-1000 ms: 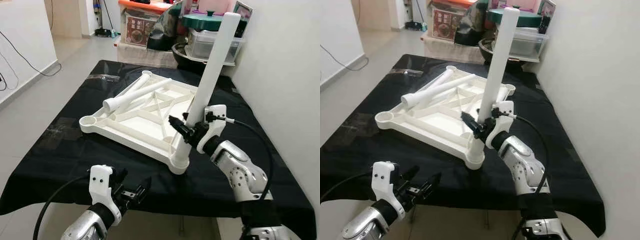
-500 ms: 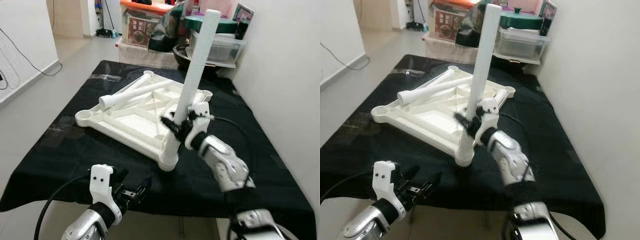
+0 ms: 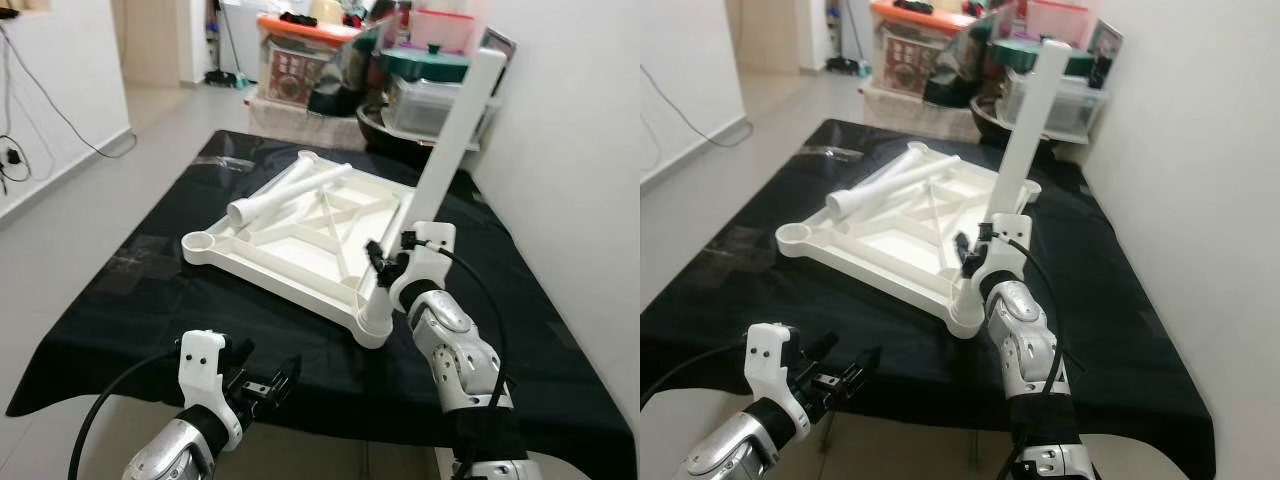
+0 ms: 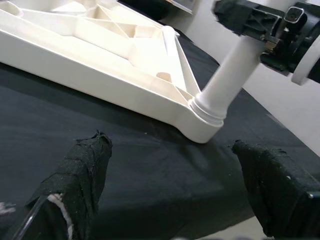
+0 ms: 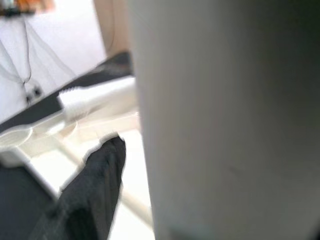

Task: Building children table

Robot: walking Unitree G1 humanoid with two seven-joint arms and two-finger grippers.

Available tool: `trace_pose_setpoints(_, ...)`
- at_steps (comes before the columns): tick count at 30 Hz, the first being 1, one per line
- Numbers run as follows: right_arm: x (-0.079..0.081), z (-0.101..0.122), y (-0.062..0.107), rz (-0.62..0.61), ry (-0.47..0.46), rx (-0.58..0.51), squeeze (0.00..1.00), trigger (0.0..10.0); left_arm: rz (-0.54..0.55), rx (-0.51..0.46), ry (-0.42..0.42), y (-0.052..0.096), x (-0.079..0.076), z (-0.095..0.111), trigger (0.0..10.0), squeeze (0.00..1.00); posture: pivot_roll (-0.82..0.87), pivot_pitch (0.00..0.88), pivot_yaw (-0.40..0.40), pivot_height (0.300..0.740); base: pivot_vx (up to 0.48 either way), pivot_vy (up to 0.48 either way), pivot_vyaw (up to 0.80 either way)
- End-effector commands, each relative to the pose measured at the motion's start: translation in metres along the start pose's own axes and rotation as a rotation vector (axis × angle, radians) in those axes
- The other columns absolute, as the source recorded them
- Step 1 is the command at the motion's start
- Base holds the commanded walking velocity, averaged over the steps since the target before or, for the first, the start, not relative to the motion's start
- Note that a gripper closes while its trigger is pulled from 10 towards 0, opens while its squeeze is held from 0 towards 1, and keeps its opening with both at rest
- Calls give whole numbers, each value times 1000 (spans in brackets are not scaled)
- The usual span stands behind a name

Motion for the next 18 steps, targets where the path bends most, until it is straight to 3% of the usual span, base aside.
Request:
trace_pose_setpoints(1,2,4,-5,26,-17,-2,1000,10000,5,10,11,-1,-1,-5,10000,0,141,0,-158,740,0,0,0)
trace_pose_setpoints(2,7,12,-8,94,-31,-18,0,10000,7,9,10,-1,0,-5,10000,0,144,0,-167,740,0,0,0)
trace_pose_setpoints(3,14,22,-9,209,-24,-45,0,10000,9,7,5,-1,1,-4,10000,0,144,0,-168,740,0,0,0)
trace_pose_setpoints(5,14,22,-9,209,-24,-45,0,10000,9,7,5,-1,1,-4,10000,0,144,0,-168,740,0,0,0)
trace_pose_setpoints(6,20,28,-8,292,-3,-60,0,10000,8,6,1,-2,2,-4,10000,0,144,0,-168,740,0,0,0)
trace_pose_setpoints(7,20,28,-8,292,-3,-60,0,10000,8,6,1,-2,2,-4,10000,0,144,0,-168,740,0,0,0)
trace_pose_setpoints(8,31,31,-2,446,25,-56,0,10000,4,7,0,-2,2,-4,10000,0,145,0,-165,740,0,0,0)
trace_pose_setpoints(10,42,24,8,604,88,-14,0,10000,2,8,-5,-1,1,-5,10000,0,160,0,-180,740,0,0,0)
trace_pose_setpoints(12,44,20,10,633,101,3,0,10000,3,7,-5,-1,1,-4,10000,0,160,0,-180,740,0,0,0)
trace_pose_setpoints(13,41,15,6,607,99,21,0,4863,6,5,-6,-1,2,-3,10000,0,160,0,-180,740,0,0,0)
trace_pose_setpoints(14,41,15,6,607,99,21,0,4863,6,5,-6,-1,2,-3,10000,0,160,0,-180,740,0,0,0)
trace_pose_setpoints(15,33,6,-3,528,78,63,0,0,7,2,-7,-1,2,-2,10000,0,177,0,-189,740,0,0,0)
trace_pose_setpoints(17,7,-4,-22,263,34,91,0,0,9,-1,-12,0,2,-2,10000,0,177,0,-188,740,0,0,0)
trace_pose_setpoints(18,7,-4,-22,263,34,91,0,0,9,-1,-12,0,2,-2,10000,0,177,0,-188,740,0,0,0)
Point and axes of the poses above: a point about 5 cm out from each wrist's last joint towards the gripper, its own y axis pointing back from the gripper into the wrist, its own z axis along the axis of the wrist's last joint, x = y × z, the point moved 4 cm from there along -y, pointing out of the wrist towards the gripper, and after that the axes turned 1 degree about -y, right-handed, at the moved point
